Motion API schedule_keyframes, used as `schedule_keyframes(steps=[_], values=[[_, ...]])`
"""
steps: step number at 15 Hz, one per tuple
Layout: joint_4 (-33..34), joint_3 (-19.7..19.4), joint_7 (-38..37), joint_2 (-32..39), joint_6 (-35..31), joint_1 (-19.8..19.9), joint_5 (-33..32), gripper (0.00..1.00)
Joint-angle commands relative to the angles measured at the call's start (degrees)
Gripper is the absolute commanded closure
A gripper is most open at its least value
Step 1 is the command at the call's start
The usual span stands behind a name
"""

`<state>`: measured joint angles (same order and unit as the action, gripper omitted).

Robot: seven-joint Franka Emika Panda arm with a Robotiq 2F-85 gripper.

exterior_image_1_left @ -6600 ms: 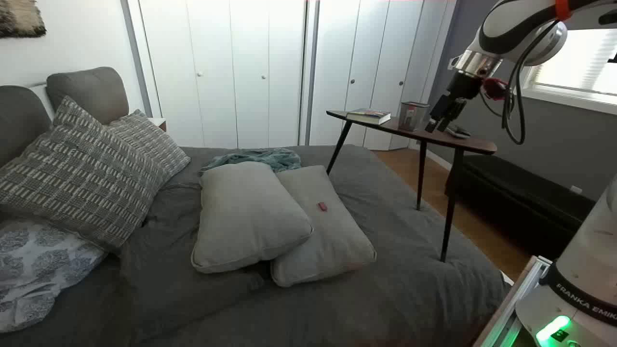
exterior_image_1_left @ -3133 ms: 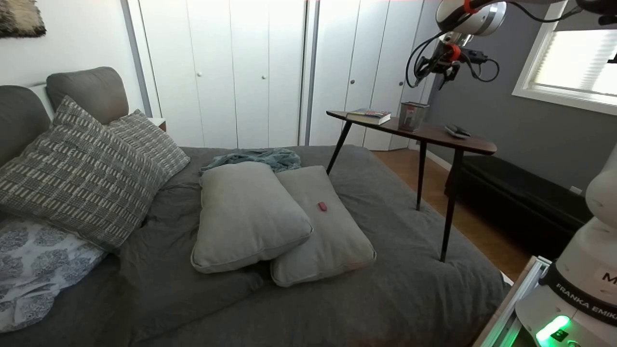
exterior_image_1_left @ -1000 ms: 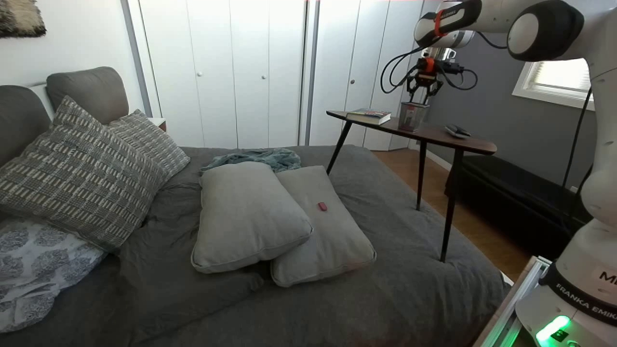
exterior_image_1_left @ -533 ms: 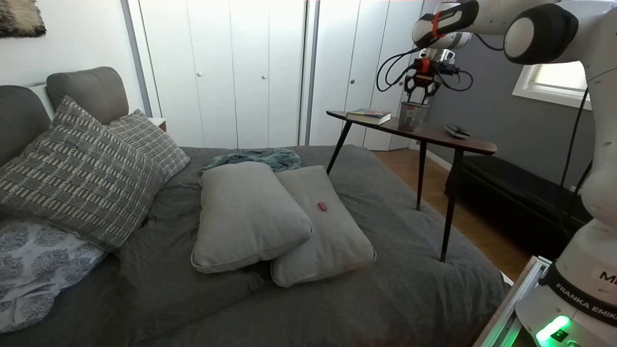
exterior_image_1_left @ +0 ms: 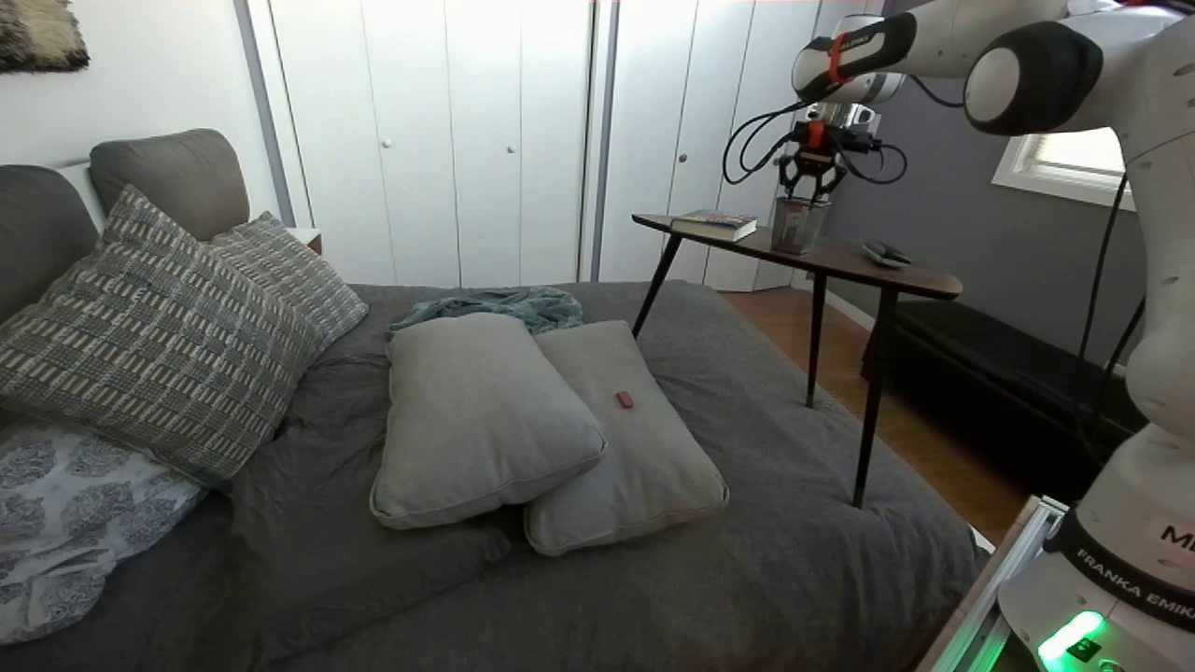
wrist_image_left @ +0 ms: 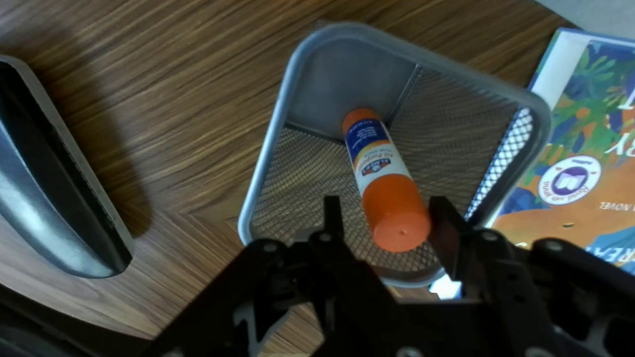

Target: Put the glue stick on the table

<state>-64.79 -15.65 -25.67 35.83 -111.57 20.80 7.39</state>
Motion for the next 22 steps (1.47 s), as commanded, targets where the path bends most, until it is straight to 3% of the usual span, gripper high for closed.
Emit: schedule_keyframes(steps=[1,2,4,14,22], values=[[3.3,0.4,-1.0,1.8,2.1,0.7,1.3,0.78],[3.3,0.5,-0.8,1.7,2.2,0.7,1.3,0.79],[2.6,0.5,0.3,0.4,2.5,0.5,0.9,0.93],[-6.4,0.5,13.1,-14.5,2.7,-1.0,-0.4,0.92],[-24.4,-0.4,13.7,-29.8,-1.9,-3.2,-4.7,0.92]])
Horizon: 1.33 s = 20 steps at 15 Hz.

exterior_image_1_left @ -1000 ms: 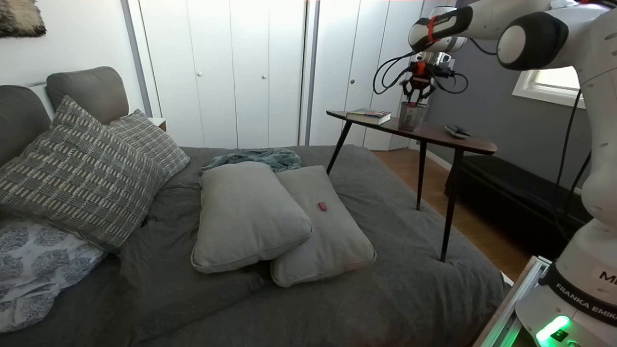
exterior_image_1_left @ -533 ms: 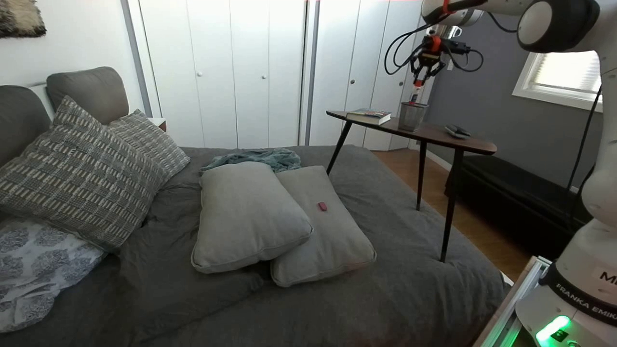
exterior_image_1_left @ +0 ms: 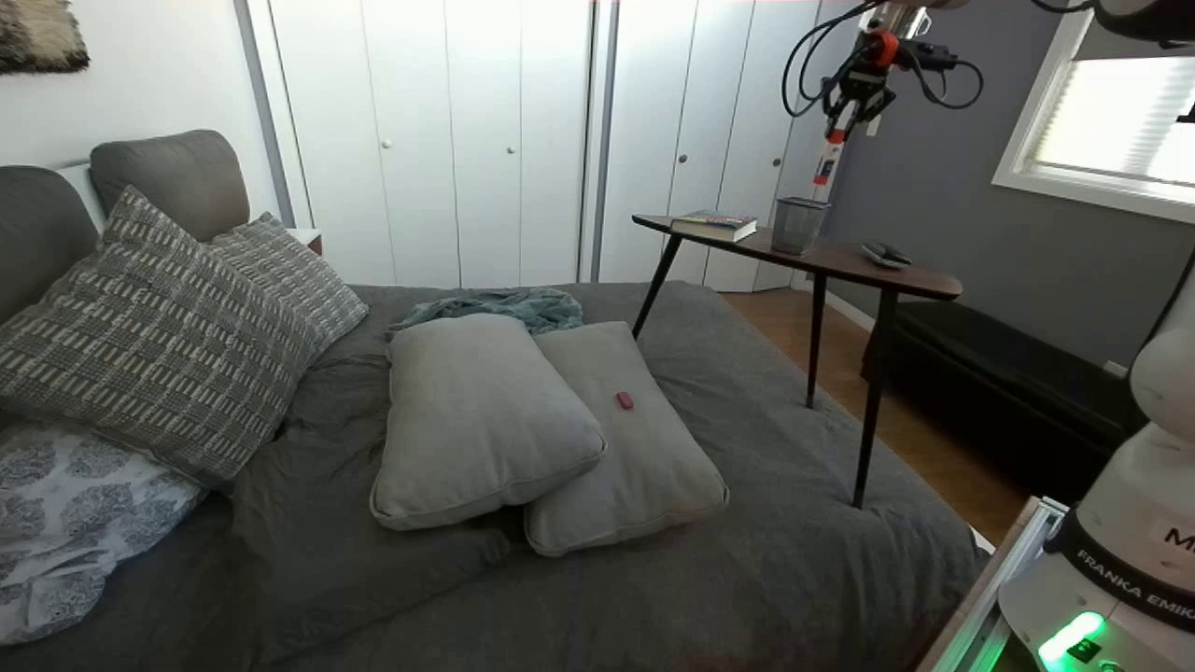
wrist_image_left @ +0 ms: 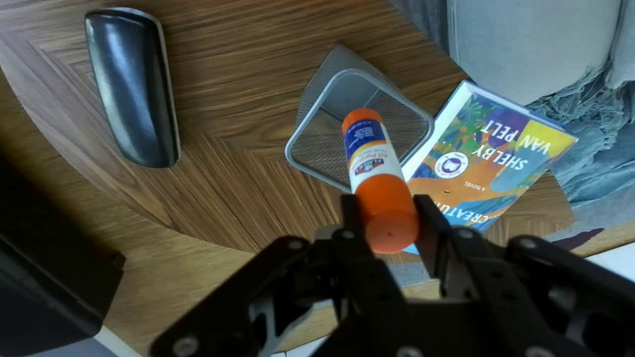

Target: Put the glue stick on the table

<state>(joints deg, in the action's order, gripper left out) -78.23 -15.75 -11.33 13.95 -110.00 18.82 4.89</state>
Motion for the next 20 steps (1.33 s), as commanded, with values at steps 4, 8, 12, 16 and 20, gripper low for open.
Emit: schedule_keyframes(steps=[4,8,12,16,20], values=[[-21.0,-0.4,2.6,-14.8,-6.2,-0.3,-5.1,0.92],[-28.5,-2.4,5.6,-19.1,-8.8,0.5,-6.1,0.92],[-27.1,-3.6,5.2,-17.0,-7.6,0.9,-5.1,0.7],[-28.2,-3.7,5.2,-16.8,-8.4,1.0,-4.7,0.92],[-27.6,-3.9,5.0,-14.8,-9.2,1.1,-3.6,0.92]])
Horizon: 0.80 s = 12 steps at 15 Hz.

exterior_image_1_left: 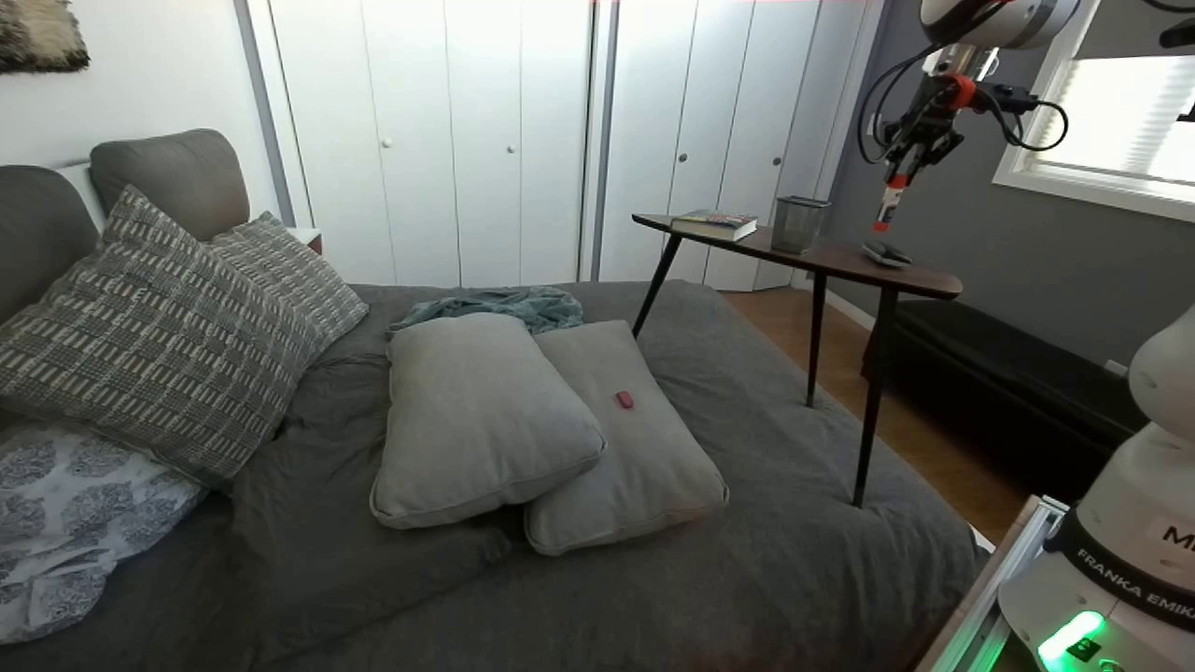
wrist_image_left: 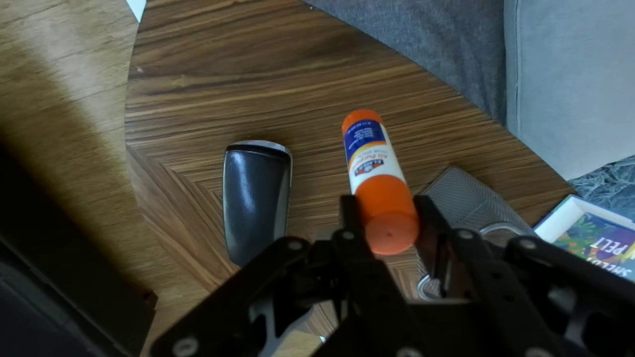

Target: Put the glue stick on the table

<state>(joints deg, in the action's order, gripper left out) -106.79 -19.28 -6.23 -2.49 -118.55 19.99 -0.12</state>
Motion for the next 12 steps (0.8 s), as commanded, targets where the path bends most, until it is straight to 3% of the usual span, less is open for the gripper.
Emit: schedule_keyframes(steps=[1,12], values=[[1.1,-0.4,0.0,2.3,-1.0,0.0,2.2,0.92],[-1.2,-0.8,-1.5,4.7,-4.1,0.5,3.9,0.92]])
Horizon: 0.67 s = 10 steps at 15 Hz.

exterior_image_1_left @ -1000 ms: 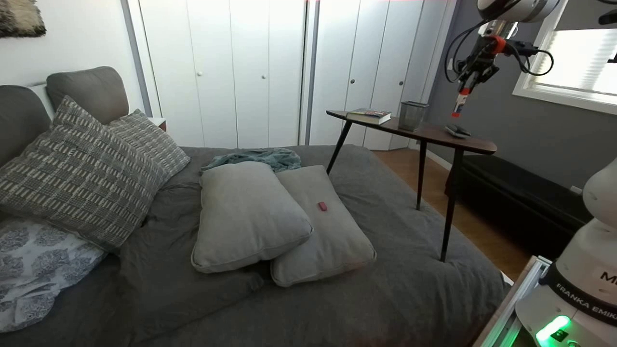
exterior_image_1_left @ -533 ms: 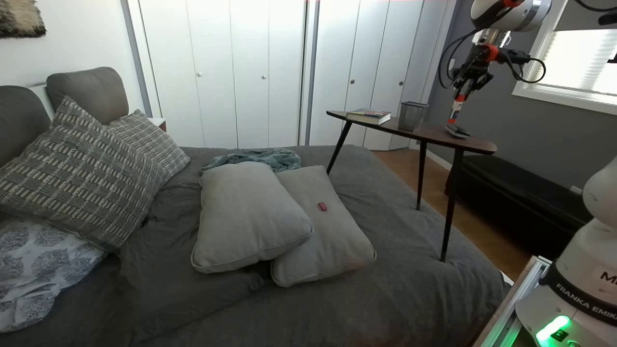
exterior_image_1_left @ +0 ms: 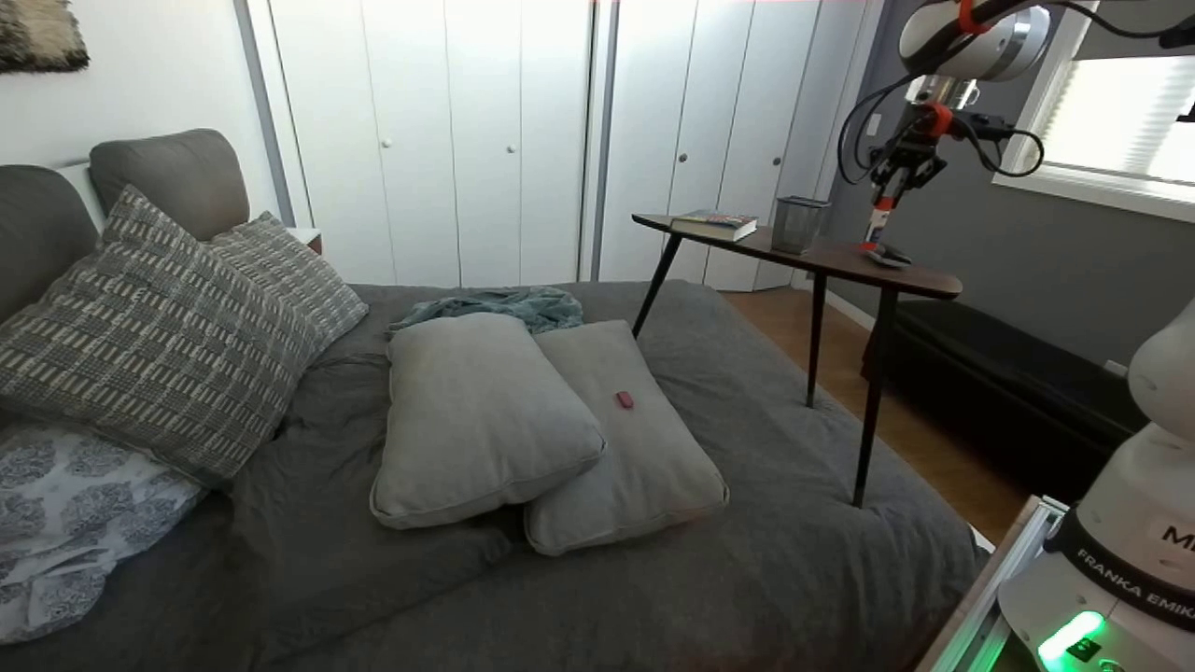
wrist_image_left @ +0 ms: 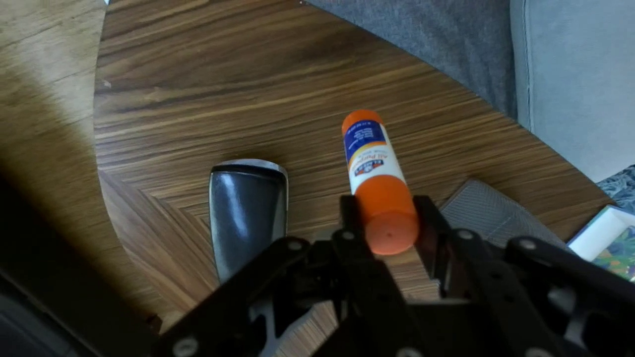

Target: Put the glue stick on the table

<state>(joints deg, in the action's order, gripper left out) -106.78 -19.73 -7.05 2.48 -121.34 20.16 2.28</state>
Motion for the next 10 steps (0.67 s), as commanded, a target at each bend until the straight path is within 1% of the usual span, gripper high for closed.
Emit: schedule_keyframes(steps=[1,10], values=[[-1.6,-0.4,-0.9,-0.2,-1.4,0.4,1.6,0.92],[-4.1,-1.0,-2.2,-0.2,-2.9,0.3,1.0,0.92]])
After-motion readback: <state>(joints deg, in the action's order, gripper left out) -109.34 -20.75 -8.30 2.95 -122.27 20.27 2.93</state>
